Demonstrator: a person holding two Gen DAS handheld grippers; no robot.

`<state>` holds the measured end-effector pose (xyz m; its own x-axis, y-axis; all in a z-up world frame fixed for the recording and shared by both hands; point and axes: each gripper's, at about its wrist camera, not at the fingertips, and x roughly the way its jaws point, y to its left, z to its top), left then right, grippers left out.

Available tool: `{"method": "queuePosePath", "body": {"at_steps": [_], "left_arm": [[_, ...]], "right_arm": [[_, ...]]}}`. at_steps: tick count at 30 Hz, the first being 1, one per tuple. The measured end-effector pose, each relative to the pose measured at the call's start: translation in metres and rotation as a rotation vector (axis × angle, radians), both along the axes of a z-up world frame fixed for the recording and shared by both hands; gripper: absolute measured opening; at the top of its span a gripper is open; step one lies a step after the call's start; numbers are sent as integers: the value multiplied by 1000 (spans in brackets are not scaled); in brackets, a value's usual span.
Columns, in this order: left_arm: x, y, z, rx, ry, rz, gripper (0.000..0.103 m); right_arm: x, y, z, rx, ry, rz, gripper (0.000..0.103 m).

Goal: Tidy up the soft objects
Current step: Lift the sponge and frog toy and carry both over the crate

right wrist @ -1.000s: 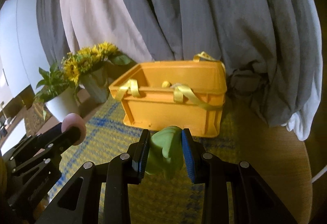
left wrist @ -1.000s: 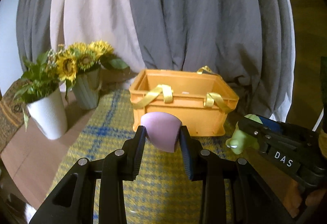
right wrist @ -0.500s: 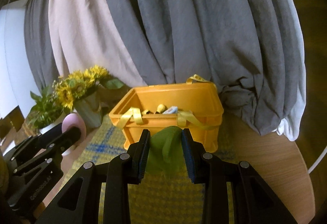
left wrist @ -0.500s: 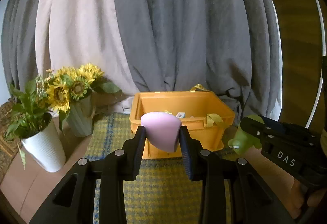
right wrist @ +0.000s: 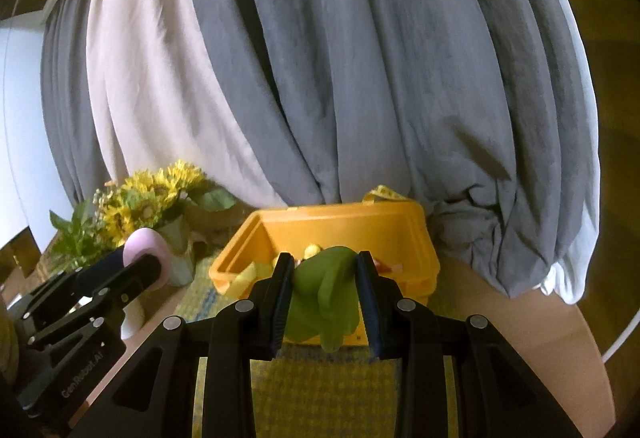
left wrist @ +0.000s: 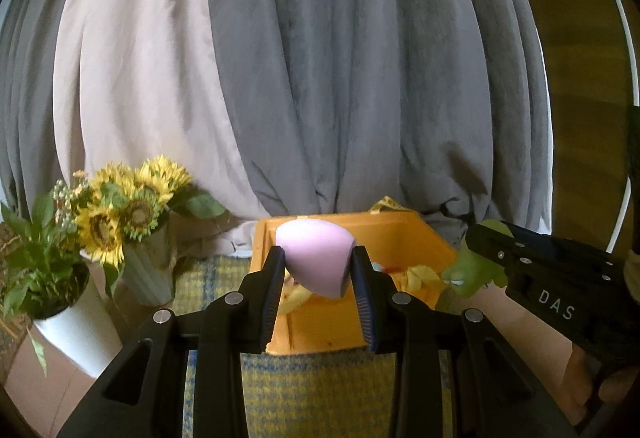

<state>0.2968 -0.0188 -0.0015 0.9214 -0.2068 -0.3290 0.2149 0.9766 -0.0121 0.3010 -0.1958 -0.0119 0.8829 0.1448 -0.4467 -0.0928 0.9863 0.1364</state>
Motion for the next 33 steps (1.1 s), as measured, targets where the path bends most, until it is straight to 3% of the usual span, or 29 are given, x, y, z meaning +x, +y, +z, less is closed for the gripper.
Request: {"method": "queuePosePath", "body": {"at_steps": [14, 33], "left_arm": [[66, -1, 7, 12, -40, -15, 33], [162, -18, -29, 77, 33, -35, 33]], "right_arm": [[60, -4, 10, -7, -65, -6, 33], [151, -6, -27, -33, 32, -25, 33]]}}
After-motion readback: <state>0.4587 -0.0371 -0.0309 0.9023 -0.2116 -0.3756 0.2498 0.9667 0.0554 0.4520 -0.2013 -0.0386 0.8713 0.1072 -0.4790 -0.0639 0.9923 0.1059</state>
